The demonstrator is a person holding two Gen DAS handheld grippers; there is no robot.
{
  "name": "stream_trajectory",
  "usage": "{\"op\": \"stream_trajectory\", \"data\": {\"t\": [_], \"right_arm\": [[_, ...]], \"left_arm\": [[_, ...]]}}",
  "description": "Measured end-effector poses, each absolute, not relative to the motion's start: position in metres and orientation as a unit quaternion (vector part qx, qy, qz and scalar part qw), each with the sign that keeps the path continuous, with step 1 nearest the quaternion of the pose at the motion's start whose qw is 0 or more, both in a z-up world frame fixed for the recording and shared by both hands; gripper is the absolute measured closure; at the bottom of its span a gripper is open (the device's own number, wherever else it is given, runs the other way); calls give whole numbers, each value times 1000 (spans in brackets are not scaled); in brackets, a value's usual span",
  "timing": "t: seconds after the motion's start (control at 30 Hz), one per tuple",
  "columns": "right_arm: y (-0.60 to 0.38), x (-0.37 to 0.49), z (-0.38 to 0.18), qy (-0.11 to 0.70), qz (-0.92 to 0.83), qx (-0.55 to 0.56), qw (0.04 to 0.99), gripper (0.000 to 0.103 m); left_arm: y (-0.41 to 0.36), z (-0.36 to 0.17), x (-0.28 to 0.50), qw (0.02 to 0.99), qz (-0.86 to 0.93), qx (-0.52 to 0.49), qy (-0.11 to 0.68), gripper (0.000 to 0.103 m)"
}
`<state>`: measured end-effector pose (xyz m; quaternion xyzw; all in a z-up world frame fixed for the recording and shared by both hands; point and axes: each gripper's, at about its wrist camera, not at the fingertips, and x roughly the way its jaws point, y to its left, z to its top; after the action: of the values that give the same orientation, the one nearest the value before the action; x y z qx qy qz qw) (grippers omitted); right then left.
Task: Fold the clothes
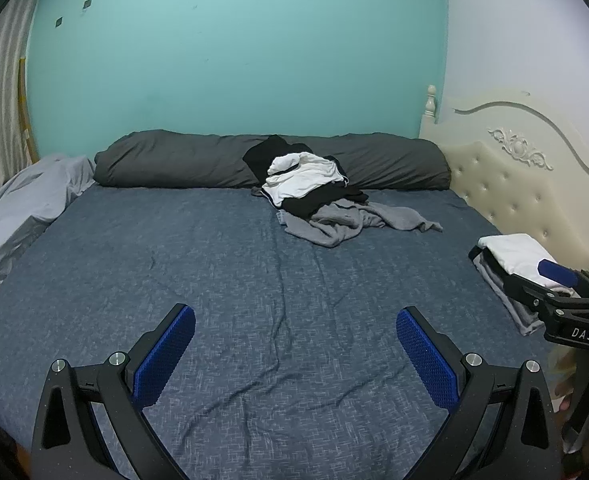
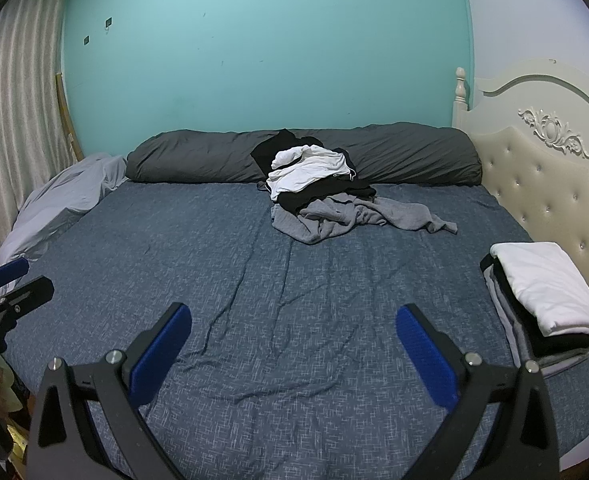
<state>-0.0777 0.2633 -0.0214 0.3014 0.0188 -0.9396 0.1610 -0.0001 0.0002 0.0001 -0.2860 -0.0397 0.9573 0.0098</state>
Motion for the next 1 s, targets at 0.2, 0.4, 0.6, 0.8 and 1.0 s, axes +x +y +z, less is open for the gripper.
{"op": "stream_trajectory", "data": {"t": [0.2, 0.4, 0.6, 0.8, 1.0], "right_arm": [[263, -77, -22, 19, -940, 301, 161, 0], [267, -78, -22, 18, -940, 300, 161, 0], [269, -78, -22, 20, -940, 301, 161, 0], [269, -80, -20, 20, -940, 302, 161, 0], [270, -79, -19, 20, -940, 301, 160, 0]], "left_arm": [[2, 2, -2, 11, 958, -285, -40, 0], [6, 5, -4, 12, 958, -284, -38, 0], [7, 8, -6, 11, 957, -287, -35, 0], [5, 8, -7, 10, 957, -287, -36, 0], [9, 5, -6, 10, 958, -284, -36, 0]]}}
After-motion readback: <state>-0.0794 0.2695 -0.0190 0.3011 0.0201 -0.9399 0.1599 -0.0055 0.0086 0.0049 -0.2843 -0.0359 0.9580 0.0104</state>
